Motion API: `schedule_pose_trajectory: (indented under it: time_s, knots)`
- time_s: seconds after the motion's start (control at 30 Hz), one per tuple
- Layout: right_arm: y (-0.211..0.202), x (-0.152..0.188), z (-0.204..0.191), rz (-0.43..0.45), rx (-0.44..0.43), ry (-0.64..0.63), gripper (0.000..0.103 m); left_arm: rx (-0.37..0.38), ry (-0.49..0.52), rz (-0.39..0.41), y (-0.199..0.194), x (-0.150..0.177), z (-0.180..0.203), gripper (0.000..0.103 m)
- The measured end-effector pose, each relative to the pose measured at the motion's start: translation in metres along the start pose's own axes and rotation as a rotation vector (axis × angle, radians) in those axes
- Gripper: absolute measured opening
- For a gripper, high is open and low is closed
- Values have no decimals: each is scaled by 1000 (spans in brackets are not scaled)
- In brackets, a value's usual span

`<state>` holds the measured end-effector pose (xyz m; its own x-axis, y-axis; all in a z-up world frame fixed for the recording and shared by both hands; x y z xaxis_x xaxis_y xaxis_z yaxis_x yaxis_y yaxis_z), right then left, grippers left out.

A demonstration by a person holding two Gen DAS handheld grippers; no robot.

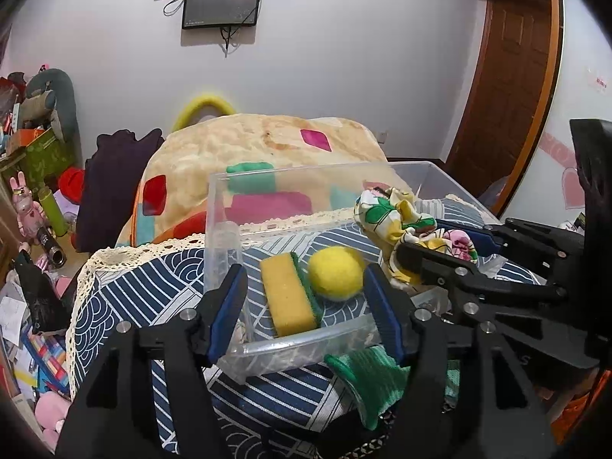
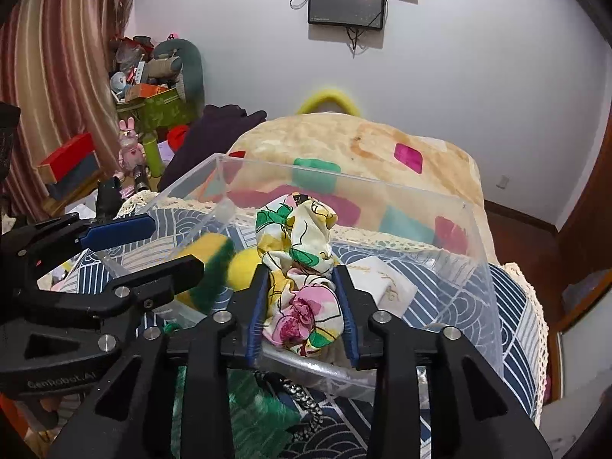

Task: Organize soft objects
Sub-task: 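Lower the yellow ball into the box with the left gripper while the right drops the scrunchie in, then grasp the green knitted glove with the right gripper while the left gripper lifts the black chain bag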

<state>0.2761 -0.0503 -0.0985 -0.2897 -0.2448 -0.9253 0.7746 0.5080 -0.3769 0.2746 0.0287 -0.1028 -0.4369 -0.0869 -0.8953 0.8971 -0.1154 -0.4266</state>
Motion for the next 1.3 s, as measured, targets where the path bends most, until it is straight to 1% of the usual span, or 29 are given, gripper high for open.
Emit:
schedule_pose_trajectory:
  time_s: [0.1,0.17,0.23,0.3,0.37,0.43,0.5,0.63,0.7,0.87,1.13,1.3]
  knots:
    - [-7,-2,-1,14,-4,-5,36,-4,-4,14,-7,-3,-1,65]
    - [-14,-5,-1,33,0,-13,42,-11,-7,23,-12,-5,-3,66]
    - [-19,-9,-1,49,-1,-17,46,-19,-8,32,-19,-7,-6,67]
    - [-27,-13,0,77,7,-23,49,-24,-8,38,-24,-9,-9,67]
    - [-37,-19,-2,109,10,-32,55,-32,-6,52,-31,-12,-11,67]
    - [-45,-23,-3,136,11,-38,57,-37,-4,64,-39,-14,-11,67]
    - [-54,-27,-5,158,10,-46,57,-39,-3,76,-47,-14,-12,71]
    - [-62,-26,-10,172,-10,-46,64,-48,15,88,-61,-12,-12,71]
    - [-65,-23,-11,178,-10,-44,65,-51,23,92,-68,-10,-12,72]
    - [-66,-9,-14,156,-29,-30,65,-54,36,89,-79,1,-12,72]
    - [-48,28,-26,47,-94,-4,65,-38,36,32,-83,33,-10,72]
    - [-36,49,-29,-6,-89,-28,64,-26,14,2,-80,46,-10,72]
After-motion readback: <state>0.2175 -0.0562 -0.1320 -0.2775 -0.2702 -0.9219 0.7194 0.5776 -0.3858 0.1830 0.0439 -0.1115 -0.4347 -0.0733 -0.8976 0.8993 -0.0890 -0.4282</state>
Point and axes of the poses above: each gripper's, at about its wrist camera, not at the fingertips, and y roughly the way its jaws point, z to its right, x to its underside, the point moved 9 cm from there along y, roughly the way its jaws point, and after that the axes turned 13 degrees about z, right-handed, at the moved point
